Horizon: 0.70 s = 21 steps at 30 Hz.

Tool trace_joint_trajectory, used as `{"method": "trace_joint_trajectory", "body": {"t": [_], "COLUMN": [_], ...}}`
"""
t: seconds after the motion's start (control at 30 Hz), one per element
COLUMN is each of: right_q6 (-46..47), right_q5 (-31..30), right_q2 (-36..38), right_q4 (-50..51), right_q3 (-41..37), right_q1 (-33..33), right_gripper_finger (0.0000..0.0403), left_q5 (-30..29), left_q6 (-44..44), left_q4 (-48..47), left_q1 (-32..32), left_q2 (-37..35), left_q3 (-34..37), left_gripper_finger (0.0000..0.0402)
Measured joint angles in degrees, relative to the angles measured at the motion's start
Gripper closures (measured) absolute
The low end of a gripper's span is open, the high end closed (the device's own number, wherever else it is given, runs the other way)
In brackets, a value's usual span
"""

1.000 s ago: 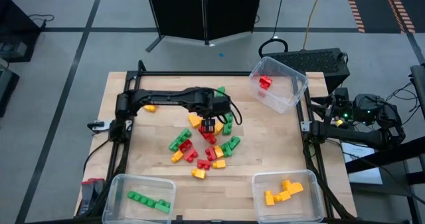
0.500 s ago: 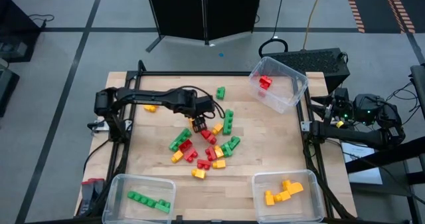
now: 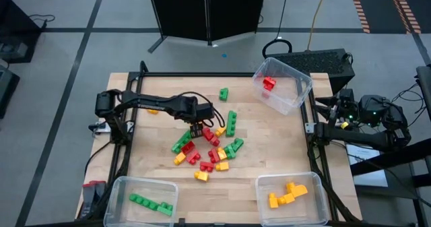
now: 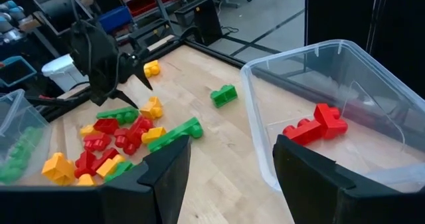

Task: Sort blocks
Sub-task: Put the yellow game piece into the bottom right transparent bin

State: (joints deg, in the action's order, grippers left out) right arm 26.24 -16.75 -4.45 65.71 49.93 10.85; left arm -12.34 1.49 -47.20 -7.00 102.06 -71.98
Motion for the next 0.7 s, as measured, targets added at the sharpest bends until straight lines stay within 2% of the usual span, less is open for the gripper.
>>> {"method": "trace_joint_trajectory", "body": {"t": [0.4,0.7], "right_q6": [0.08,0.08], "right_q5": [-0.17,-0.15], "right_q2": [0.00,0.00], "right_q4": [0.04,0.04], "right_q3": [-0.02,-0.02], "right_q1": [0.00,0.00], "right_gripper_finger": [0.0195,0.0195], "left_q5": [1.44,1.17], "left_q6": [-7.62,-10.96], "left_q4": [5.34,13.21], "left_q1": [-0.05,-0.05], "left_q2": [0.00,0.00], "left_q3": [6.44,9.31], "left_gripper_finger": [0.0160,0.0160]}}
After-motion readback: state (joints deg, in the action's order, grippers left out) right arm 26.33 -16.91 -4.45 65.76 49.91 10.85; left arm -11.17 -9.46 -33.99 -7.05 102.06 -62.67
